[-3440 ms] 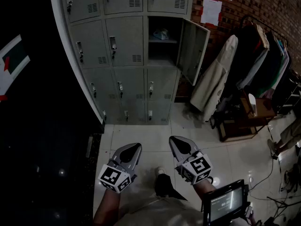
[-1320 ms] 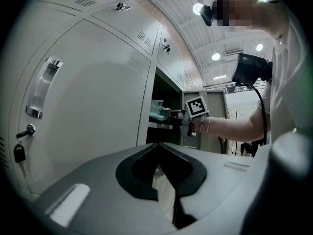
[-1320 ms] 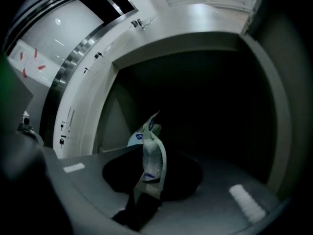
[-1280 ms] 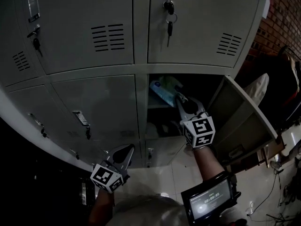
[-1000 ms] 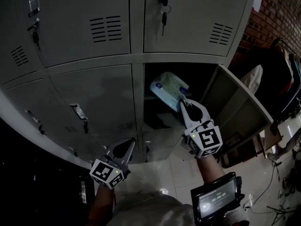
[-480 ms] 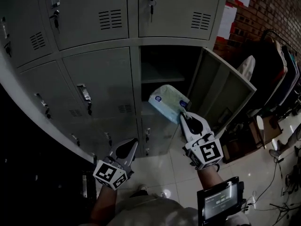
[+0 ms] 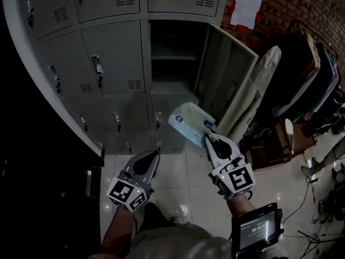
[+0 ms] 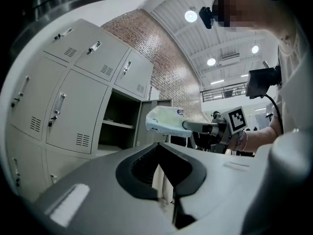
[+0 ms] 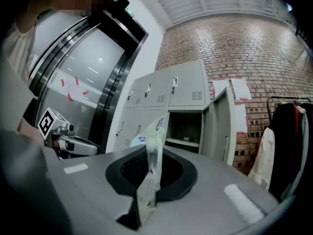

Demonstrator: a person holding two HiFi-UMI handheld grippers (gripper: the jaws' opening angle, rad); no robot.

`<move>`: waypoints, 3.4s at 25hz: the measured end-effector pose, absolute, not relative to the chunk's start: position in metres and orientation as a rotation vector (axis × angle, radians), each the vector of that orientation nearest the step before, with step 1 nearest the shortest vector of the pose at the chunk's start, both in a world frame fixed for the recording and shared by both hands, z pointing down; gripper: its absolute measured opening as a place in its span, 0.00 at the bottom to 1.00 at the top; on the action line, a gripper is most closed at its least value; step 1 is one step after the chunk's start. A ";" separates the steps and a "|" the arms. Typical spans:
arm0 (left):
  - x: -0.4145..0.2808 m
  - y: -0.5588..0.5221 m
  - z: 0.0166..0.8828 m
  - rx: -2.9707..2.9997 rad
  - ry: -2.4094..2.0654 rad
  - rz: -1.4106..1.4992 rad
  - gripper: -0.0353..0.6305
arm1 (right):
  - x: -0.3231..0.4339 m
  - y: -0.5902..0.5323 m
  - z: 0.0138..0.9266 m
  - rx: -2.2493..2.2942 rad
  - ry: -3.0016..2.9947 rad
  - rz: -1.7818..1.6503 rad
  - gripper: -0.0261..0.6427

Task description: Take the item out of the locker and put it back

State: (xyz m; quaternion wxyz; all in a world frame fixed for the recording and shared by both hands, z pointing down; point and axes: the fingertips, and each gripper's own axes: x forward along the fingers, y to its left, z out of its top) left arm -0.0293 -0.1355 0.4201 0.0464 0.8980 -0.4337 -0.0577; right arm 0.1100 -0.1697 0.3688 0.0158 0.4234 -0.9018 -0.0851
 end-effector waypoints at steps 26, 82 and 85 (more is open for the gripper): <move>-0.099 -0.160 0.403 2.811 -1.378 -0.130 0.06 | 0.082 -0.195 0.360 1.546 -2.787 -0.250 0.06; -0.129 -0.289 0.405 2.848 -1.418 -0.178 0.06 | 0.009 -0.364 0.358 1.458 -2.844 -0.407 0.04; -0.136 -0.223 0.415 2.815 -1.375 -0.168 0.06 | -0.001 -0.293 0.372 1.486 -2.836 -0.332 0.04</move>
